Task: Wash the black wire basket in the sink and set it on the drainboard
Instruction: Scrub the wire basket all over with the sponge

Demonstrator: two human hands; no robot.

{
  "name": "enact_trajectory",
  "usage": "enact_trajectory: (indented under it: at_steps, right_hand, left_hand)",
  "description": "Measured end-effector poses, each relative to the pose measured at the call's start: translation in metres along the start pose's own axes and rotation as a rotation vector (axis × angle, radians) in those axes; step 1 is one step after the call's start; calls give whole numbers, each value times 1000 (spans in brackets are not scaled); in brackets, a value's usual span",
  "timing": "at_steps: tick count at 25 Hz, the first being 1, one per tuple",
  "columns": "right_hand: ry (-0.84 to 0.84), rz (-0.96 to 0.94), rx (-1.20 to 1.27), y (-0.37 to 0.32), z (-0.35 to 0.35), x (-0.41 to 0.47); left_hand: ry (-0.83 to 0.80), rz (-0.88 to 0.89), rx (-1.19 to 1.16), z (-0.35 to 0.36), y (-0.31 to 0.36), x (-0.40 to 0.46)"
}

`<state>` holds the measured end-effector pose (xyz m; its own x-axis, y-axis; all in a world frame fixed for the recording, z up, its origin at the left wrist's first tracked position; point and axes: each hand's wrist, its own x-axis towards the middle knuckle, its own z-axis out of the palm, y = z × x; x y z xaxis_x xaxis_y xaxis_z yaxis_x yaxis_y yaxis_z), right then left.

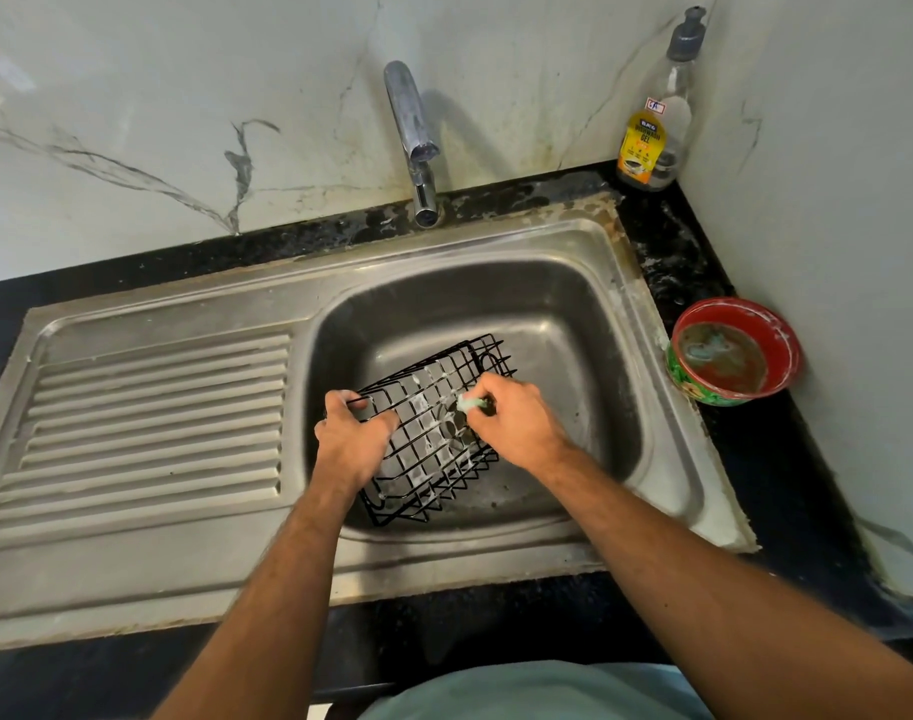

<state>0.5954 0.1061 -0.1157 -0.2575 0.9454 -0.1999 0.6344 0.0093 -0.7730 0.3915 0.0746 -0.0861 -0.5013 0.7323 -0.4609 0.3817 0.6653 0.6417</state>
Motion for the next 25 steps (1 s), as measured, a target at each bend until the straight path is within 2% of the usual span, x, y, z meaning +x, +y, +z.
enact_trajectory:
  at_steps: [2, 6, 11, 14, 20, 25]
  right_hand:
    - [-26, -25, -48, 1, 1, -2]
    - [-140, 46, -63, 18, 8, -16]
    - [-30, -6, -53, 6, -1, -10]
    - [-59, -5, -31, 0, 4, -6]
    - [-129, 119, 9, 15, 2, -17]
    - [-300, -29, -27, 9, 6, -27]
  left_hand:
    - [1, -3, -4, -1, -1, 2]
    - [7, -4, -8, -2, -3, 6]
    - [25, -14, 2, 0, -3, 7]
    - [27, -10, 4, 1, -4, 7]
    - [19, -3, 14, 1, -4, 8]
    - [6, -7, 5, -1, -5, 9]
